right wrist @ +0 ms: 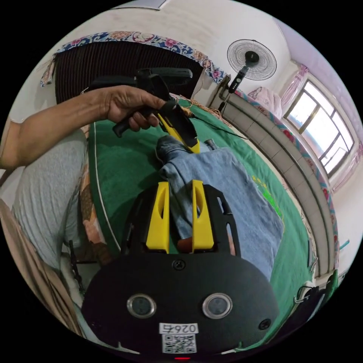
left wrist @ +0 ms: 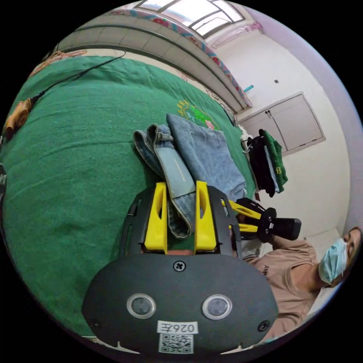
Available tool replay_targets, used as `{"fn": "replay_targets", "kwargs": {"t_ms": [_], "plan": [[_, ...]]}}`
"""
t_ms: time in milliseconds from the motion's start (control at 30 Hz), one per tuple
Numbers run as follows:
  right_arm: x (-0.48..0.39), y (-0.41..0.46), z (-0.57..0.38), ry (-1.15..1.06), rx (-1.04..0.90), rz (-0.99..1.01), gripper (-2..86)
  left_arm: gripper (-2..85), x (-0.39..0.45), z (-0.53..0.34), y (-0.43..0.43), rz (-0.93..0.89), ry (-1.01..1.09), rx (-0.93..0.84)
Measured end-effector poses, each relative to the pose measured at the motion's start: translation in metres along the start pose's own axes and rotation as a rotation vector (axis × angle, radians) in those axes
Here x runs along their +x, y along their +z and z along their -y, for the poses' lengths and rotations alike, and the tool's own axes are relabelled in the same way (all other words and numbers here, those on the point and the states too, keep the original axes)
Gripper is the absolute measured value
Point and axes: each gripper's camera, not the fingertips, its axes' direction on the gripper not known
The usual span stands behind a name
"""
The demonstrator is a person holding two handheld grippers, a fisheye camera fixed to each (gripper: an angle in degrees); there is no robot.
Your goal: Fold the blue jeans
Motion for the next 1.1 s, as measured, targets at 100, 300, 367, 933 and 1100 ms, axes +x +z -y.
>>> {"fn": "replay_targets", "kwargs": {"t_ms": [100, 300, 367, 933, 1100], "plan": [[0.032, -0.008, -0.010, 0.094, 0.007, 0.099, 4.1, 11.3, -0.015, 0.007, 0.001, -0.035, 0.014, -0.011], [0.099, -0.031, -0.038, 0.277, 0.061, 0.233, 0.7, 13.0, -0.036, 0.022, 0.006, -0.059, 0.007, -0.034], [0.135, -0.038, -0.053, 0.401, 0.093, 0.353, 0.0, 13.7, -0.045, 0.024, 0.004, -0.096, -0.009, -0.026], [0.396, -0.183, -0.228, 0.928, 0.596, 0.459, -0.6, 7.4, -0.056, 0.039, -0.039, -0.247, 0.163, 0.311], [0.442, -0.273, -0.324, 1.089, 0.755, 0.103, -0.4, 7.2, -0.064, 0.012, -0.116, -0.017, 0.192, 0.478]]}}
